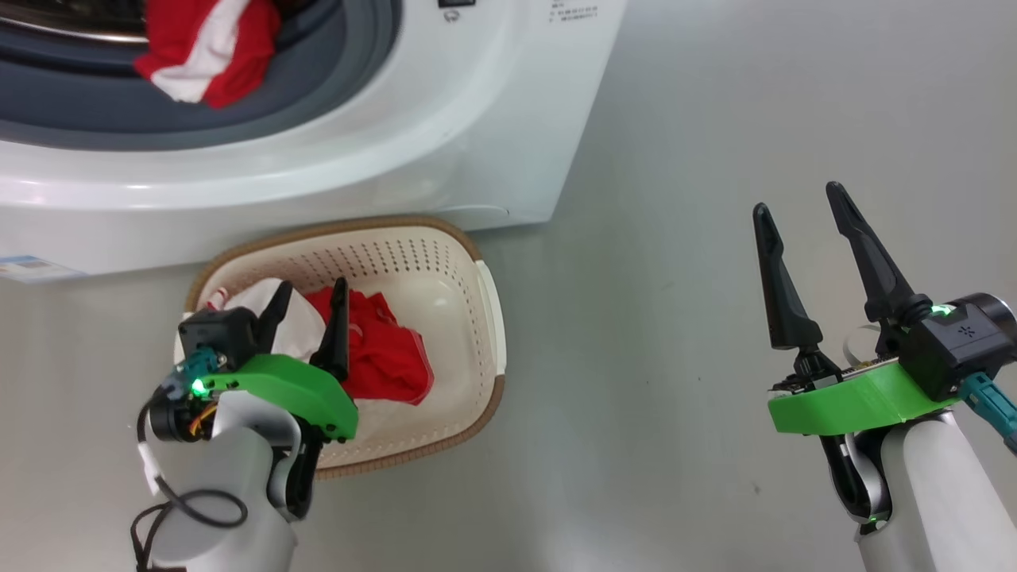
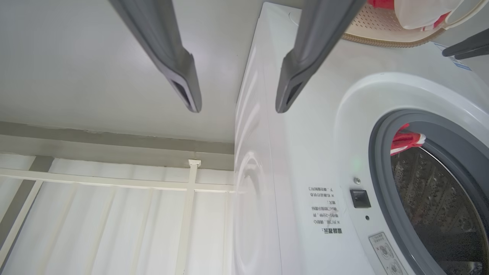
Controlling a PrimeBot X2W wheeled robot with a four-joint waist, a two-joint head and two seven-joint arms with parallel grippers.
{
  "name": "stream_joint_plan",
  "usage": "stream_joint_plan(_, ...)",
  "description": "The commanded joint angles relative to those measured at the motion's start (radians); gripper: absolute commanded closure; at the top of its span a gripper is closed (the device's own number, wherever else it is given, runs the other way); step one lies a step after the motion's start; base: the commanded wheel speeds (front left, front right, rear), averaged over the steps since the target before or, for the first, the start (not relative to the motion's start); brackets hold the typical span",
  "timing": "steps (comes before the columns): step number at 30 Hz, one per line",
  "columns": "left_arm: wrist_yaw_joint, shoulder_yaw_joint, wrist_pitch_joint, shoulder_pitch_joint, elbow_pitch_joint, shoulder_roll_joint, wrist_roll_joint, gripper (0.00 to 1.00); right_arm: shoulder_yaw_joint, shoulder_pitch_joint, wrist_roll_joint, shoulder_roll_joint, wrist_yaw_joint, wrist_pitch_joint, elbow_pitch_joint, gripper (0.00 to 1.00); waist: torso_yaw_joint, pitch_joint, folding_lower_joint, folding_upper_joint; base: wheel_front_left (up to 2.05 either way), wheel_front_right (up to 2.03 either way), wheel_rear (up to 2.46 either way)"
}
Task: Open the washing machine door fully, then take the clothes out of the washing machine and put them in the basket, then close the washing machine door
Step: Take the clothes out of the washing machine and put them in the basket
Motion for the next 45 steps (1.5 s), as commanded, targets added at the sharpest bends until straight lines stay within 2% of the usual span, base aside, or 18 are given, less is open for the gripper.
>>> stream_joint_plan(1, 0.014, 0.033, -0.012, 0.038, -0.049, 0.021, 0.021, 0.0, 0.014, 0.02, -0.015, 0.001, 0.006, -0.006, -0.02, 0.0, 0.027, -0.053, 0.0, 0.0, 0.0, 0.0, 0.0)
stream_joint_plan(9, 0.063, 0.085, -0.012, 0.185, -0.322, 0.027, 0.109, 0.0, -0.012, 0.053, -0.021, 0.001, 0.006, -0.006, -0.007, 0.0, 0.036, -0.139, 0.0, 0.0, 0.0, 0.0, 0.0)
stream_joint_plan(19, 0.071, 0.135, -0.012, 0.325, -0.505, 0.042, 0.146, 0.0, -0.05, 0.126, -0.018, 0.001, 0.006, -0.006, -0.007, 0.0, 0.037, -0.257, 0.0, 0.0, 0.0, 0.0, 0.0)
stream_joint_plan(32, 0.064, 0.157, -0.012, 0.464, -0.621, 0.05, 0.168, 0.0, -0.096, 0.223, -0.02, 0.001, 0.006, -0.006, -0.034, 0.0, 0.053, -0.362, 0.0, 0.0, 0.0, 0.0, 0.0)
stream_joint_plan(45, 0.077, 0.159, 0.002, 0.595, -0.645, 0.068, 0.164, 0.0, -0.105, 0.327, -0.019, 0.001, 0.006, -0.006, -0.053, 0.0, 0.052, -0.473, 0.0, 0.0, 0.0, 0.0, 0.0)
